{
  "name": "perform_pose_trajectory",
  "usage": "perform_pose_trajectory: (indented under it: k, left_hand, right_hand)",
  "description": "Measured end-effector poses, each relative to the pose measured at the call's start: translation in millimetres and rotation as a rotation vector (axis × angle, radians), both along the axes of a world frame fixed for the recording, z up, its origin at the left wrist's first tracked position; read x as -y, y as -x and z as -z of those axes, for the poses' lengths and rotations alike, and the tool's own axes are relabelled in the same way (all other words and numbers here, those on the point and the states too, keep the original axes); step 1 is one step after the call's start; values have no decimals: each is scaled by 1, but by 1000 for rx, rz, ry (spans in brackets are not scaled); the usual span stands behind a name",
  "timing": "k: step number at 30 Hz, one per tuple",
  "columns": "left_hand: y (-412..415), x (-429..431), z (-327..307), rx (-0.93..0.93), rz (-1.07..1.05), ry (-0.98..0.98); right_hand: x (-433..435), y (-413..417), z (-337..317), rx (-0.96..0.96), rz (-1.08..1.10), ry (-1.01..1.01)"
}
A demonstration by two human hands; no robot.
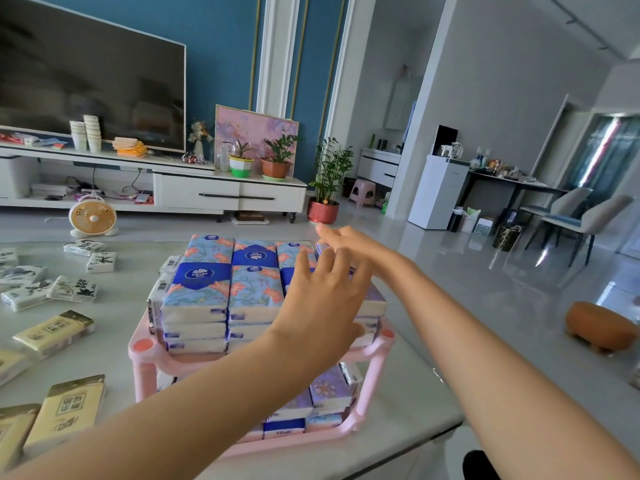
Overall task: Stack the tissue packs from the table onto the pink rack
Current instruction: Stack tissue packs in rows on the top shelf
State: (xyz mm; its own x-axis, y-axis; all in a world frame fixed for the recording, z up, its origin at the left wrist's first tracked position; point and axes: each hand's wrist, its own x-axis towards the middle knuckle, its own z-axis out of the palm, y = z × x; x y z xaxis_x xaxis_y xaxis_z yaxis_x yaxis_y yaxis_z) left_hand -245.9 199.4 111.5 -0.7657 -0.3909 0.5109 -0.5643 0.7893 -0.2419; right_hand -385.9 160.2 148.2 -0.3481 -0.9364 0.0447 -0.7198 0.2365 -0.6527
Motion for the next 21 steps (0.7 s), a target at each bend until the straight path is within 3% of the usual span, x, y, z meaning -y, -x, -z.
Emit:
perform_pose_trajectory:
  k: [21]
  left_hand:
    - [-9,5,3,-45,-12,-54]
  right_hand:
    - [-6,-3,1,-29,25,86]
